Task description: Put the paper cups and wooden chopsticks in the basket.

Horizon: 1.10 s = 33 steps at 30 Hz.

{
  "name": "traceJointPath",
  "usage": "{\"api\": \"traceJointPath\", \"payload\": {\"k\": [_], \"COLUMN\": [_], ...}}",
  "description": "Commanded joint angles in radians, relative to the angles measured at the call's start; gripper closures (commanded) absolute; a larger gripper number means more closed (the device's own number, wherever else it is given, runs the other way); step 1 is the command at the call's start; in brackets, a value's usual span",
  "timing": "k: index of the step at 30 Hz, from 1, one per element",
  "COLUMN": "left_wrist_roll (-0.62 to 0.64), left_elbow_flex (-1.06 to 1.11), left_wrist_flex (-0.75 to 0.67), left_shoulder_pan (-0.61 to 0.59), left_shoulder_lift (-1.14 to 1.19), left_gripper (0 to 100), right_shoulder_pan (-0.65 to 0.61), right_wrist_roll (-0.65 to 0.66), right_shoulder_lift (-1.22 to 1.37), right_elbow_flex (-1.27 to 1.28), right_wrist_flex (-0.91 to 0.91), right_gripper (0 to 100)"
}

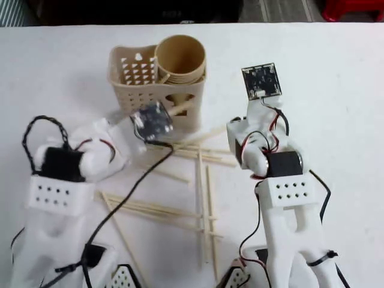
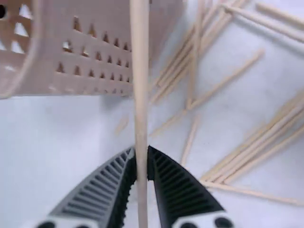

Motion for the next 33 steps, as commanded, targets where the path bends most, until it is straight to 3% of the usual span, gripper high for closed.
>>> {"api": "traceJointPath", "payload": {"k": [1,7,15,21,28,33], "left_wrist_roll": [0.135,0.365,0.603,0.686,0.720,0.732], "left_elbow_flex": [-0.210,-0.400,-0.339,-0.199,-0.043,-0.008], "left_wrist_flex": [0.000,-0.120,-0.528,-0.872,-1.135,-1.269], "left_shoulder_pan": [0.008,0.012,0.027,0.038,0.038,0.030], "left_shoulder_lift": [-0.028,-0.025,-0.024,-0.024,-0.012,0.122], "left_gripper": [98,98,98,98,98,98], "right_shoulder_pan": [0.012,0.012,0.004,0.004,0.004,0.004], "right_wrist_roll": [-0.008,-0.008,-0.008,-0.008,-0.008,-0.008], "right_shoulder_lift": [-0.022,-0.022,-0.022,-0.022,-0.022,-0.022], "right_elbow_flex": [-0.005,-0.003,0.075,0.080,0.080,0.080], "right_wrist_flex": [-0.019,-0.019,-0.130,-0.137,-0.139,-0.139], "right_gripper": [95.0,95.0,95.0,95.0,95.0,95.0]}}
